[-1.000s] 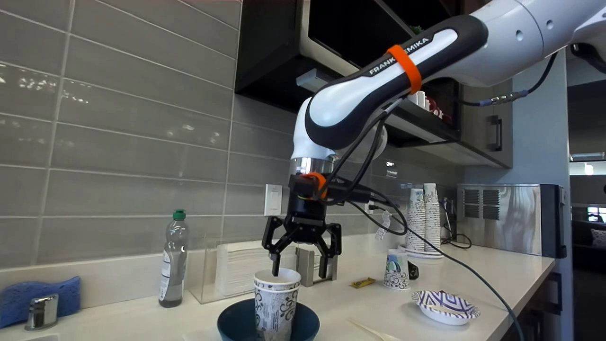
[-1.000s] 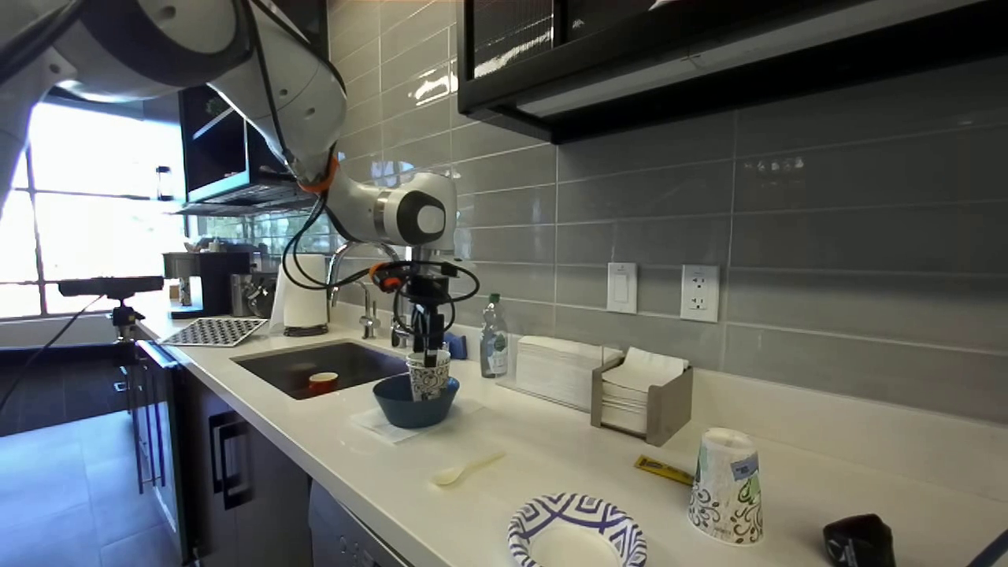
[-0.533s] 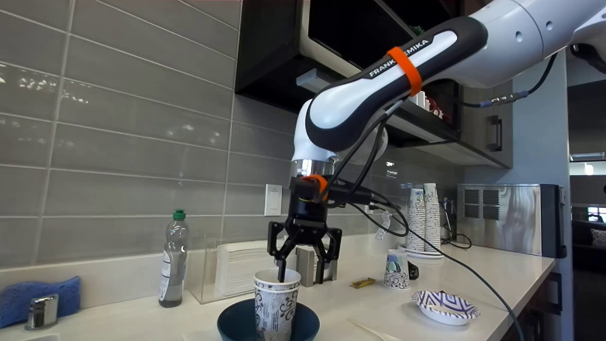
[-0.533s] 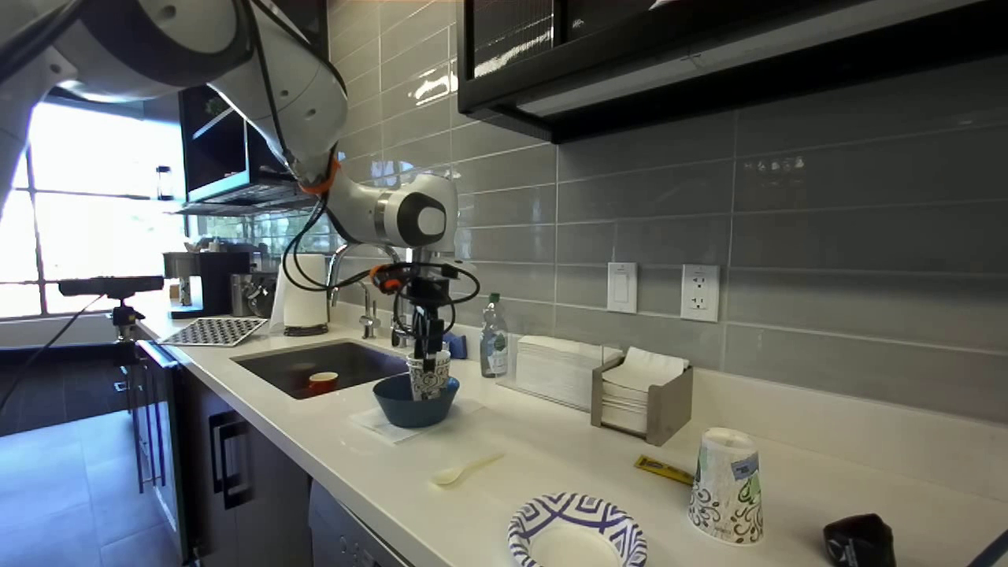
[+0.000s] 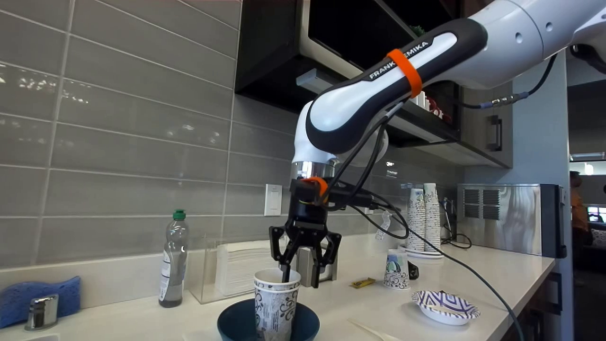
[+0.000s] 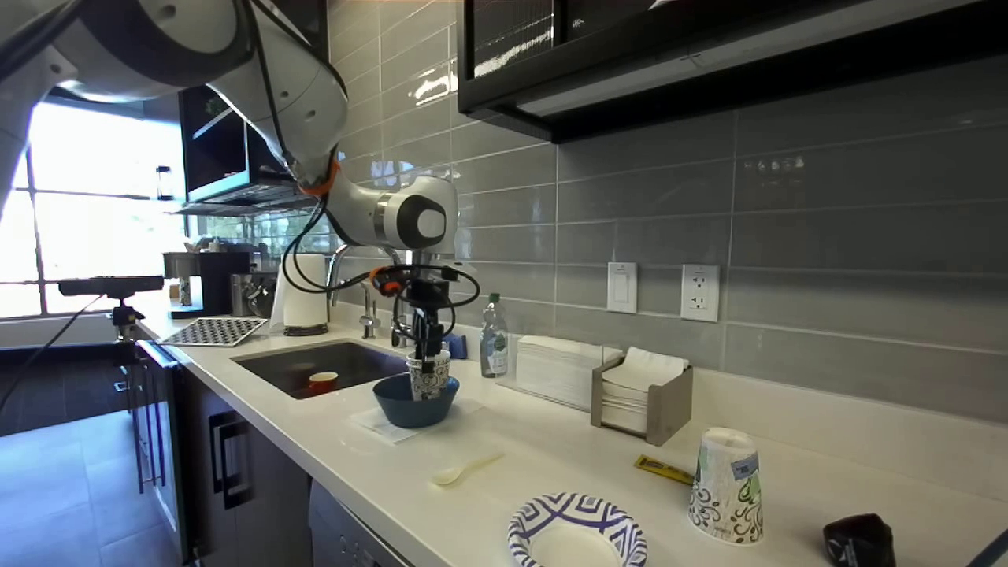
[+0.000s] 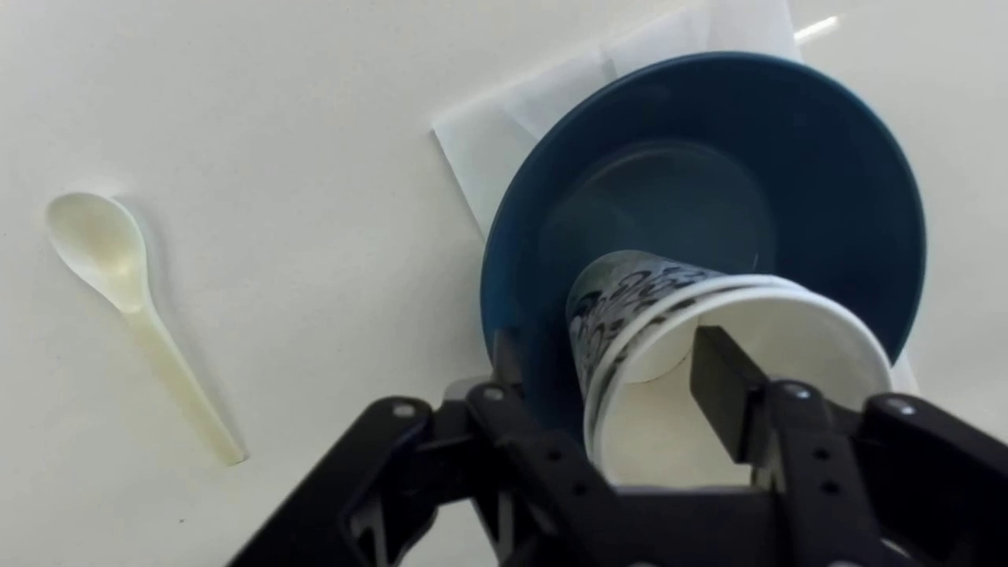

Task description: Remove the paper cups from the blue bowl, put them on the counter, unstack the paper cups and then move the blue bowl to the right

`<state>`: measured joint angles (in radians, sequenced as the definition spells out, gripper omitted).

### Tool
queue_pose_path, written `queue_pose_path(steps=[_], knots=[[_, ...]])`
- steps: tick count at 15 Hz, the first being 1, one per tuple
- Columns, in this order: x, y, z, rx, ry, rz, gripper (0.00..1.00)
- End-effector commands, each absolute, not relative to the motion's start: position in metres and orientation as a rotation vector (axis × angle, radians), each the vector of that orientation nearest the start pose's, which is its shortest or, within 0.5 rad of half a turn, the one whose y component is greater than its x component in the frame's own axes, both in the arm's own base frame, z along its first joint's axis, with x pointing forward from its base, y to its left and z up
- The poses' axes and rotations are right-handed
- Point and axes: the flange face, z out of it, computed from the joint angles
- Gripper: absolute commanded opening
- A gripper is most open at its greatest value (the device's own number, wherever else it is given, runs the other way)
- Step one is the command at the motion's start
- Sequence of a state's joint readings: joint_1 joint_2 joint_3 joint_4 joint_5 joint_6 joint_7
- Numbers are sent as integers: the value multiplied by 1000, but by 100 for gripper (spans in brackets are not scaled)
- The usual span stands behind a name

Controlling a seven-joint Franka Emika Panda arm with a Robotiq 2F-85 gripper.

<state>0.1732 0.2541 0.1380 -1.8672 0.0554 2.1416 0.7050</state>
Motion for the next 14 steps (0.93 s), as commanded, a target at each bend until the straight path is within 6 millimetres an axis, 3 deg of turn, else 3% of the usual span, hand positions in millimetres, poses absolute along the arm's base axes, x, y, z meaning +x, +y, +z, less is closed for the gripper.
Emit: queue_pose_path(steps=[1, 2, 4, 7, 11, 14], knots=[[589, 187, 374, -2965, 645, 23, 53], [589, 187, 372, -2965, 645, 23, 47], [589, 188, 370, -2964, 640, 16, 20], [591, 189, 372, -2965, 628, -6, 1], [593, 195, 376, -2959, 611, -31, 1], [592, 201, 389, -2963, 592, -54, 1]])
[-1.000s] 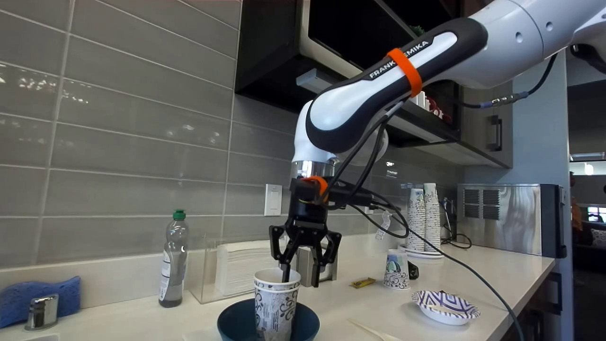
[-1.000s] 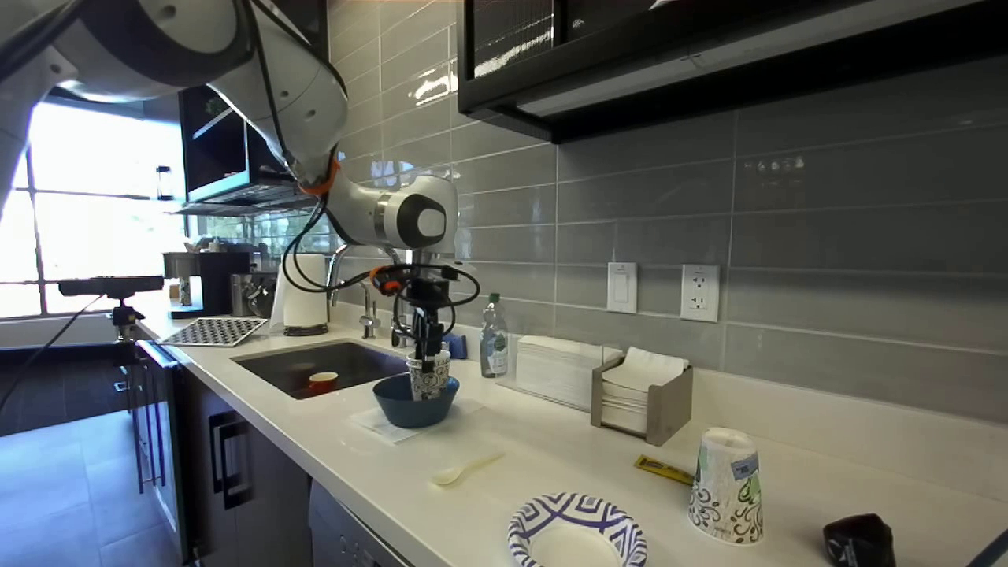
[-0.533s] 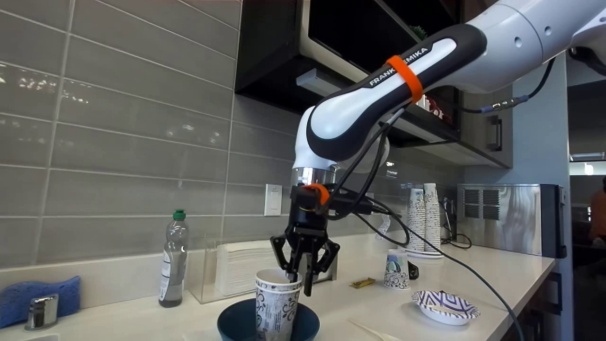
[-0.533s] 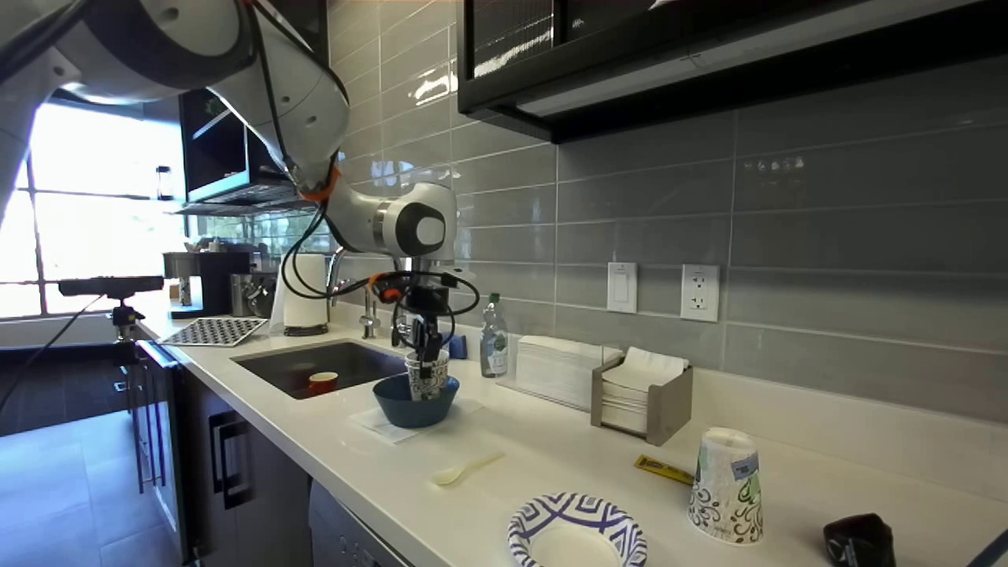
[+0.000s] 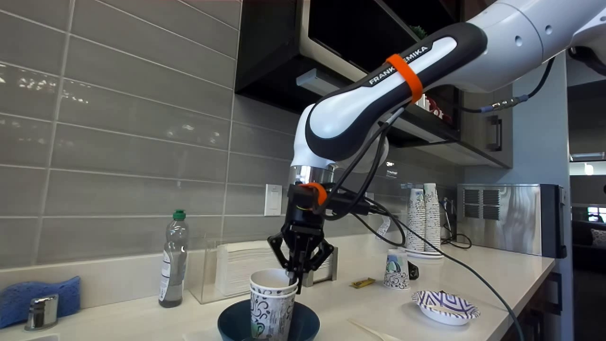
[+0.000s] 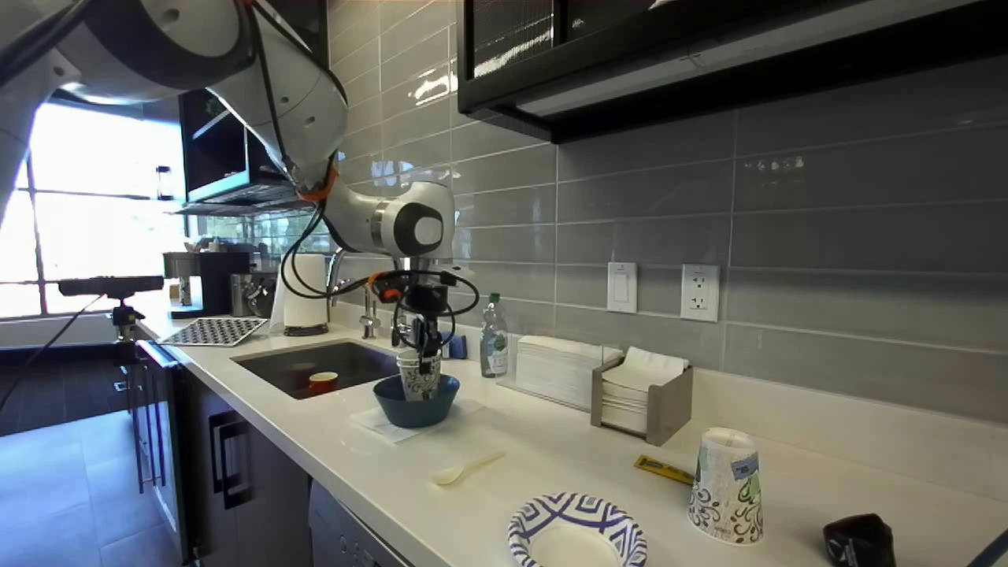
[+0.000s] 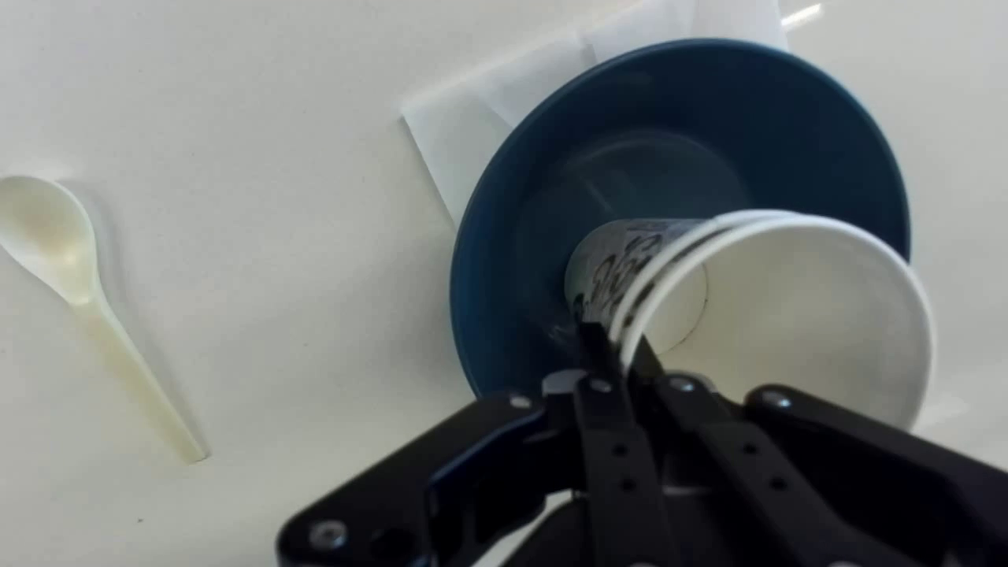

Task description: Remove the paper cups from the blue bowl, put them on the counter, unstack the paper cups and then move the blue bowl to the right

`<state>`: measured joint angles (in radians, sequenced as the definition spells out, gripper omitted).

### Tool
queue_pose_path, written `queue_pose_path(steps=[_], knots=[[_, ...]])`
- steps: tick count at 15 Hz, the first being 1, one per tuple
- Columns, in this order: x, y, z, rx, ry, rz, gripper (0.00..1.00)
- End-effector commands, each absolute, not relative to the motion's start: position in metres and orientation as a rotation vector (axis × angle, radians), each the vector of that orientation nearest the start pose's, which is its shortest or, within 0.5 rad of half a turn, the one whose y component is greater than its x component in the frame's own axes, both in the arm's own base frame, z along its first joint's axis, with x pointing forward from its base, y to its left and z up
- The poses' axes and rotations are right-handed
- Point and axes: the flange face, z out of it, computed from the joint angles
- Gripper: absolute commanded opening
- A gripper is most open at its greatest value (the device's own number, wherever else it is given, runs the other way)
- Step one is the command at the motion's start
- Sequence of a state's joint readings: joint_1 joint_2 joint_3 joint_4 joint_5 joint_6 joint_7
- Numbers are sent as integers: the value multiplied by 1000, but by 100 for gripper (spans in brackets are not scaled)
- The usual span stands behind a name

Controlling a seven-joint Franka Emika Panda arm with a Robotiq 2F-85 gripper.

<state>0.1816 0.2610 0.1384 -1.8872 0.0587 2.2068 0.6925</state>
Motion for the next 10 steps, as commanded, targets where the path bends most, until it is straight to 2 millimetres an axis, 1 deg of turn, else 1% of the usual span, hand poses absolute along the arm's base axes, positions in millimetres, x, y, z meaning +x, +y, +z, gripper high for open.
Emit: queue_pose_path(steps=[1, 2, 5, 7, 9, 10], knots=[[590, 204, 399, -2964, 584, -65, 1], [589, 207, 410, -2961, 578, -83, 1], [581, 209, 449, -2945, 581, -150, 1], [581, 201, 474, -2933, 617, -202, 1], [582, 186, 495, -2909, 671, -249, 1], [582, 176, 502, -2899, 707, -264, 1]])
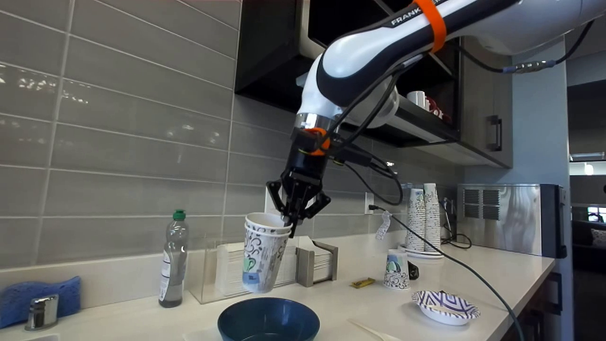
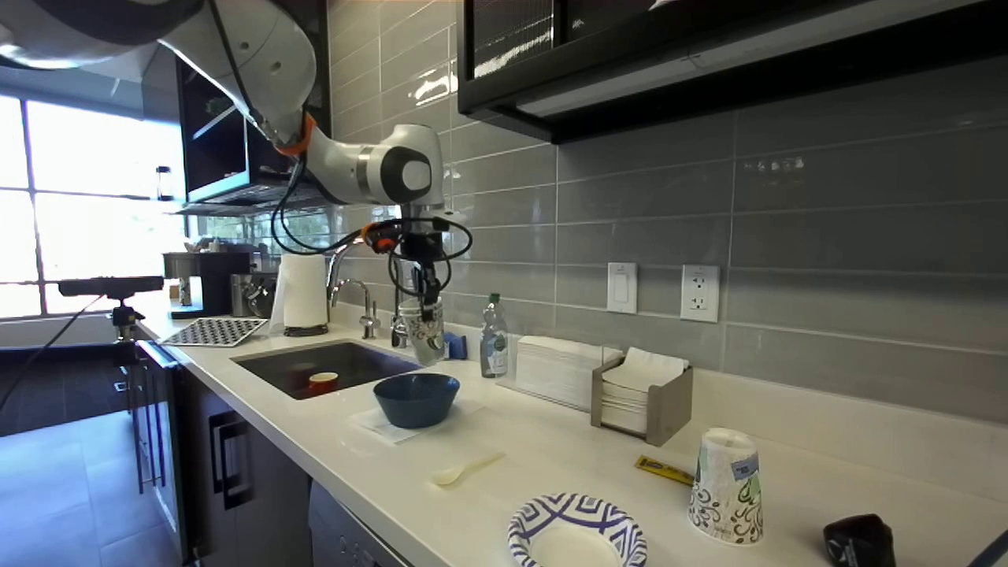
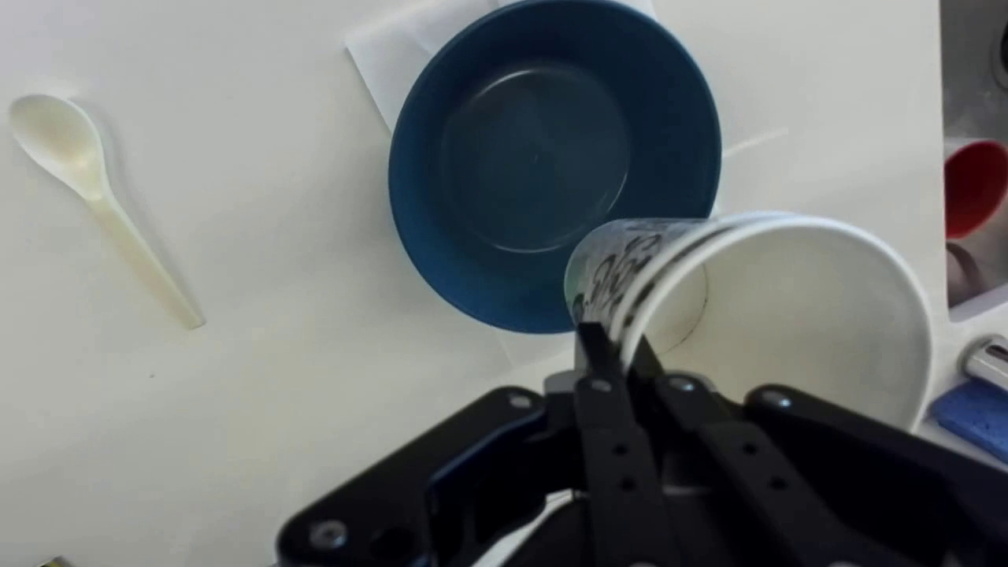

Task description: Remove the paper cups from the blue bowl, put them on the counter, unstack the paper cups and then move the blue bowl to the right

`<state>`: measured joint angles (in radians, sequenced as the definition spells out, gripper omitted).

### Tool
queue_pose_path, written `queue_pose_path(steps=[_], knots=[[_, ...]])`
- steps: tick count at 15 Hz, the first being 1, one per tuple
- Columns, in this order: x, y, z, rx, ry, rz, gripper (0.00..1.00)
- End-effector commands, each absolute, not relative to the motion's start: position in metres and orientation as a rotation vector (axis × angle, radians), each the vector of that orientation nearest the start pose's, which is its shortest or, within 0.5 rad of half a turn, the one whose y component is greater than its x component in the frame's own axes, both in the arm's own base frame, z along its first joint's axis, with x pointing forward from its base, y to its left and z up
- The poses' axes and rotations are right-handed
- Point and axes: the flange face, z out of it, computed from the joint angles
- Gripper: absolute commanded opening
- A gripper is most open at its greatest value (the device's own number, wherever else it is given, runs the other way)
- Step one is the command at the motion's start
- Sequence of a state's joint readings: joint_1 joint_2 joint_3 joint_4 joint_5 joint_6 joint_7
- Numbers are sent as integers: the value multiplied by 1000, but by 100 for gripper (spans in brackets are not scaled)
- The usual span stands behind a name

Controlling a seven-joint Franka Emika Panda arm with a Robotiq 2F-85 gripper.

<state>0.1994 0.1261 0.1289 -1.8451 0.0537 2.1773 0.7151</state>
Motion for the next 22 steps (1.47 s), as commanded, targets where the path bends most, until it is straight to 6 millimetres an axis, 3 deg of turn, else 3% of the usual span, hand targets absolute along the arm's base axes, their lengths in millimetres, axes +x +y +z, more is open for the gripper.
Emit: queue_pose_path(steps=[1, 5, 11, 14, 18, 19, 22], knots=[[584, 167, 508, -2886, 737, -274, 1], [591, 120, 514, -2838, 899, -294, 1], [601, 59, 507, -2751, 1142, -275, 1], [602, 54, 504, -2763, 1113, -277, 5], [603, 51, 499, -2760, 1124, -265, 5], [603, 51, 499, -2759, 1124, -265, 1], [613, 17, 480, -2685, 1255, -205, 1]])
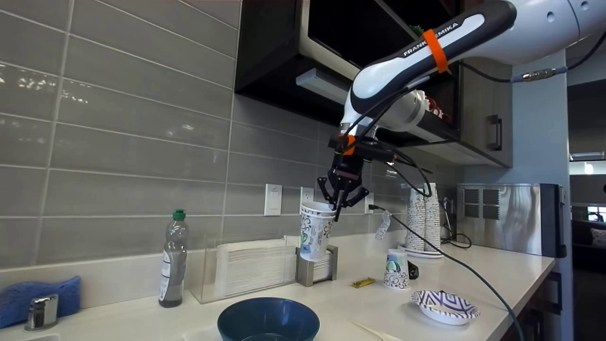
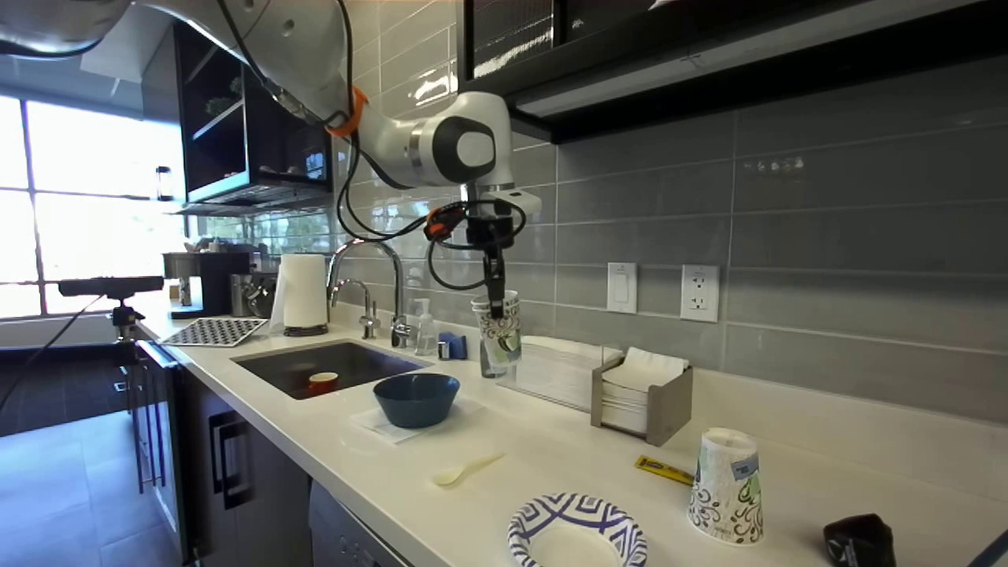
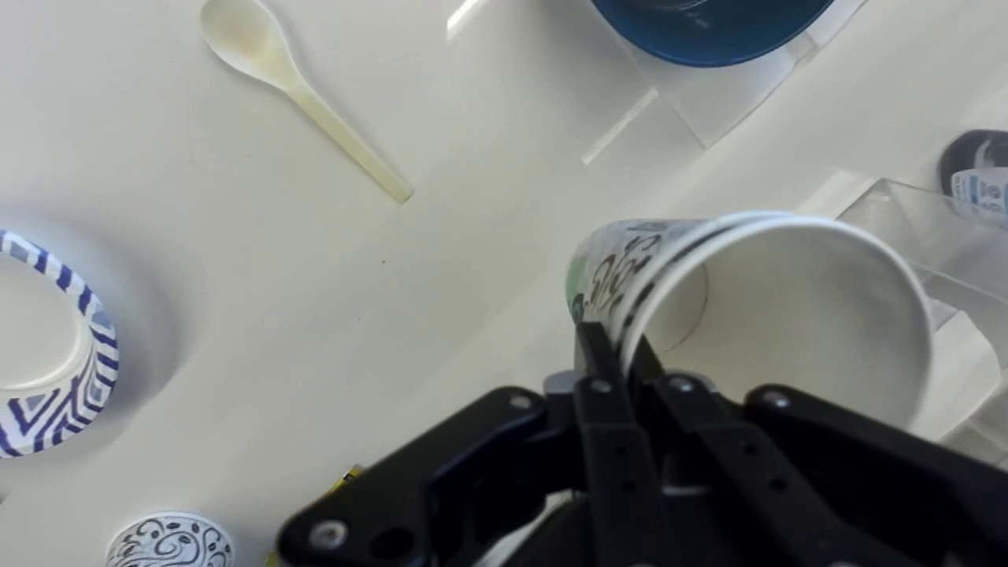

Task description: Remove the paper cups from the blue bowl, put them on the counter, unstack the paper cups and then move the blue bowl to the right

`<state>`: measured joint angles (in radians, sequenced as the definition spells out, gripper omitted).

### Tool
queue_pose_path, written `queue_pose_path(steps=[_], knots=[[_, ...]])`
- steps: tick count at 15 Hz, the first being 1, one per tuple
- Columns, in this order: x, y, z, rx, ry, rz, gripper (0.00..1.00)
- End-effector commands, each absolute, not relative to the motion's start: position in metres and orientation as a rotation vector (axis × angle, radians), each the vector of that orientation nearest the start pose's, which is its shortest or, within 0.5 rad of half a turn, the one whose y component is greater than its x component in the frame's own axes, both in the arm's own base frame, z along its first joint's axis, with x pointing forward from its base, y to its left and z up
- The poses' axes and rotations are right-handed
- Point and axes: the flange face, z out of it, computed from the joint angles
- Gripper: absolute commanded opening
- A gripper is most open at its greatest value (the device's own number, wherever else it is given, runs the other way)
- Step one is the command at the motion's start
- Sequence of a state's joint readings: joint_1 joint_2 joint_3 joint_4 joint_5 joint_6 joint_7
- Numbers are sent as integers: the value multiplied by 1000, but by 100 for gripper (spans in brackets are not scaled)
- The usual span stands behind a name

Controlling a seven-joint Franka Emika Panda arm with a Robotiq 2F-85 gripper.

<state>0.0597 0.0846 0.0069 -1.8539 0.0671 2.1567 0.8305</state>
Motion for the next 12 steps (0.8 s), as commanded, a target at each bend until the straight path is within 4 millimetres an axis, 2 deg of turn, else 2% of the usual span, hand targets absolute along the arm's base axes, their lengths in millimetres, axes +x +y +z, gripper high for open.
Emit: queue_pose_path(steps=[1, 4, 6, 9, 12], knots=[[615, 8, 474, -2659, 1286, -175, 1], [626, -18, 447, -2601, 1388, -92, 1], [631, -29, 429, -2571, 1436, -36, 1], [638, -34, 399, -2558, 1487, 27, 1], [643, -35, 382, -2543, 1516, 55, 1]])
